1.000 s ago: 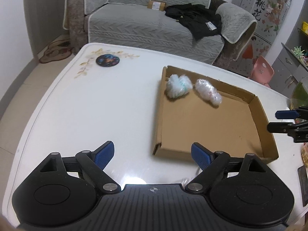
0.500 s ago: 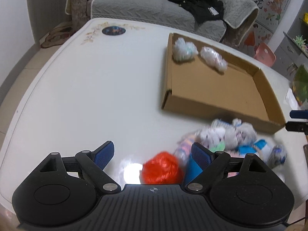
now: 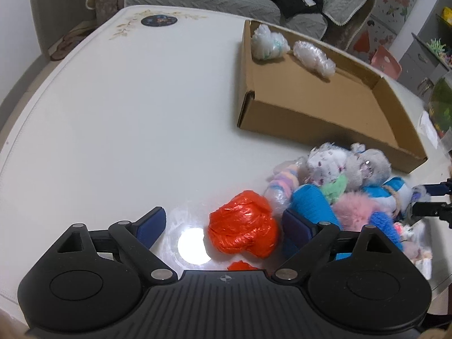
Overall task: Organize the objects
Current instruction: 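Grasp the orange bag with left gripper while right grasps grey sock bundle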
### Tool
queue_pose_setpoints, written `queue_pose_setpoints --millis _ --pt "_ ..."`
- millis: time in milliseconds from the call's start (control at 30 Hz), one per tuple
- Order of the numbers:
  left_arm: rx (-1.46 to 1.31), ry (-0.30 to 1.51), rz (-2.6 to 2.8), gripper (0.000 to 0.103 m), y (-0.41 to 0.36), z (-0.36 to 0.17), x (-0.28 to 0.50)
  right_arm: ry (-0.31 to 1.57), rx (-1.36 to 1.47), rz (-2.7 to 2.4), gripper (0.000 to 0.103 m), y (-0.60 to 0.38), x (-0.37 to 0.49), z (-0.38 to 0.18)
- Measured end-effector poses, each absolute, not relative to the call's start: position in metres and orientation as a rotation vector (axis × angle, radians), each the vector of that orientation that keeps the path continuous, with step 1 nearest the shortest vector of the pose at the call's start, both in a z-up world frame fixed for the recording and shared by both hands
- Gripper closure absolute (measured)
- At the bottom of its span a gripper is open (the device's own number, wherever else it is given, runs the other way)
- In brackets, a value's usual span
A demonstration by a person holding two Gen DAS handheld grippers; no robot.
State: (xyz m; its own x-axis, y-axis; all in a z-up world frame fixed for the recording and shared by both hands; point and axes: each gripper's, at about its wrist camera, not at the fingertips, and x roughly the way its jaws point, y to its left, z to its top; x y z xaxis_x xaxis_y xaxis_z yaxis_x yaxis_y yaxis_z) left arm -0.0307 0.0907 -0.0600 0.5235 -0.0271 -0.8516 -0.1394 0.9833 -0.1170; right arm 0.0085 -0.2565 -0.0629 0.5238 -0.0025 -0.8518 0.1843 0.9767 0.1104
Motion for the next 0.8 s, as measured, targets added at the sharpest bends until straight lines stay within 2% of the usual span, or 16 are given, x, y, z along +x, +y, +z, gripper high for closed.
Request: queue_pose_setpoints --millis 133,200,267,533,800 --pt "-0.134 1.010 0.070 0.015 0.085 -0.062 -0.031 1.017 0.202 -0.109 0.036 -0.257 0.004 -0.066" --pt "-0.115 0.999 0.066 0.033 0.081 -0.060 -0.032 1.007 0.212 -0.104 0.041 -0.259 0.001 -0.065" --pt "-0.101 0.994 0.061 0.044 0.078 -0.058 -0.033 1.005 0.213 -0.101 0.042 -0.259 0.000 -0.065" --pt "-0.112 0.957 0.090 0.046 0.084 -0.052 -0.037 0.979 0.201 -0.096 0.045 -0.262 -0.003 -0.057" --pt "-0.057 0.888 0.116 0.046 0.095 -0.011 -0.029 0.886 0.176 -0.145 0.045 -0.280 -0.014 -0.016"
